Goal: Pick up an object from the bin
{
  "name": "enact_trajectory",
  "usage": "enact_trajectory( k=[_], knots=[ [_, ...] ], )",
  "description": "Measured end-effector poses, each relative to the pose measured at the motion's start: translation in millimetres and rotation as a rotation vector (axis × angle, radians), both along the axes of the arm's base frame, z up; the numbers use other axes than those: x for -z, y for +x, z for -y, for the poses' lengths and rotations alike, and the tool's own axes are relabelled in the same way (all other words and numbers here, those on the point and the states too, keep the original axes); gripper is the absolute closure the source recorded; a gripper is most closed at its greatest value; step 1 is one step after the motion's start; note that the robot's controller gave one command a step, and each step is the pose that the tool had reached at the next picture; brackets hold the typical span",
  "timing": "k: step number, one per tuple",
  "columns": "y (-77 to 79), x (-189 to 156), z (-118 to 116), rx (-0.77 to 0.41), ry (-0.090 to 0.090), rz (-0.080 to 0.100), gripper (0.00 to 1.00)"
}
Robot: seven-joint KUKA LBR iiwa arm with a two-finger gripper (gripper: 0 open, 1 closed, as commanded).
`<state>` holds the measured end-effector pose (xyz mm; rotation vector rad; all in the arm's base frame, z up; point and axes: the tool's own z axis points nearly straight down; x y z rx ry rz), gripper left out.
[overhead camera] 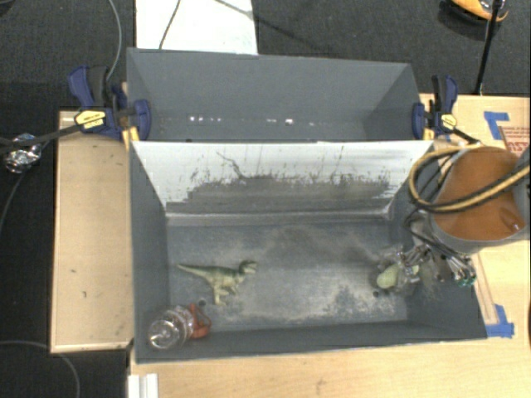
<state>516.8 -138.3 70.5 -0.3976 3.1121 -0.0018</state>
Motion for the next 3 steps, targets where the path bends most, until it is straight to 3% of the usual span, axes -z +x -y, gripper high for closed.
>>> enact_trajectory(
  k=[1, 2, 3],
  knots=[
    [-3.2, -48, 2, -0.011, 0.002, -0.003, 1.00],
    [3.7, -89, 4, -0.020, -0.002, 0.009, 1.00],
    [-5.0, -126, -9, -0.016, 0.003, -0.007, 1.00]
  ],
)
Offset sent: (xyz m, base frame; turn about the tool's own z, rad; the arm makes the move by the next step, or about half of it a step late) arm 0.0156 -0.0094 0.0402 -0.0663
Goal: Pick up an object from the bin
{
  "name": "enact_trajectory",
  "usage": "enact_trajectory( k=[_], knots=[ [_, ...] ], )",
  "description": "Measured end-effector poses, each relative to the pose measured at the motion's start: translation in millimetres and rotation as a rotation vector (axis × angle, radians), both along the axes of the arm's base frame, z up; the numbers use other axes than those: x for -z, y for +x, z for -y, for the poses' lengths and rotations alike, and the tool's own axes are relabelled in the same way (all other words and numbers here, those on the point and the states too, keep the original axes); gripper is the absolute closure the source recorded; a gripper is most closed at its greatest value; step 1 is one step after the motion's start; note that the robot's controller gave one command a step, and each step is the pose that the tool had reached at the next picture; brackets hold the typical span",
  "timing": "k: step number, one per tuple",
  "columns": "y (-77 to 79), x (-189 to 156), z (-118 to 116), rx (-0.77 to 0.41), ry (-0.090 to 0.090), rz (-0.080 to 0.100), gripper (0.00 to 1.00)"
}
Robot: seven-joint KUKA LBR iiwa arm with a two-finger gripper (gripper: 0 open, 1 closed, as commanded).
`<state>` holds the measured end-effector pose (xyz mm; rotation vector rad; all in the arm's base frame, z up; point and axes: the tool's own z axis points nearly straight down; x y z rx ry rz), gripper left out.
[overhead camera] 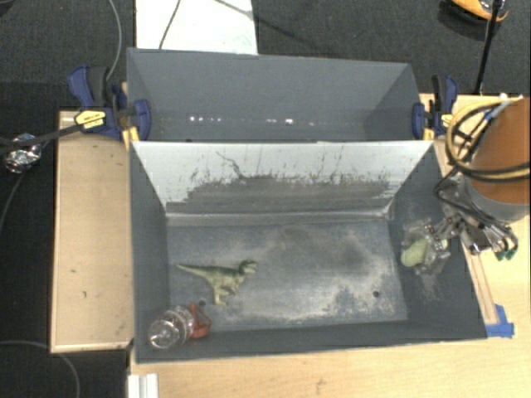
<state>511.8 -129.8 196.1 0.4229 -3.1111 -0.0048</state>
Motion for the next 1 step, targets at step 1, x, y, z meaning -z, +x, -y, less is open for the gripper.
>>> enact_trajectory(
  k=[1],
  knots=[
    [2.2, -62.6, -7.5, 0.010, -0.003, 0.010, 1.00]
  ],
)
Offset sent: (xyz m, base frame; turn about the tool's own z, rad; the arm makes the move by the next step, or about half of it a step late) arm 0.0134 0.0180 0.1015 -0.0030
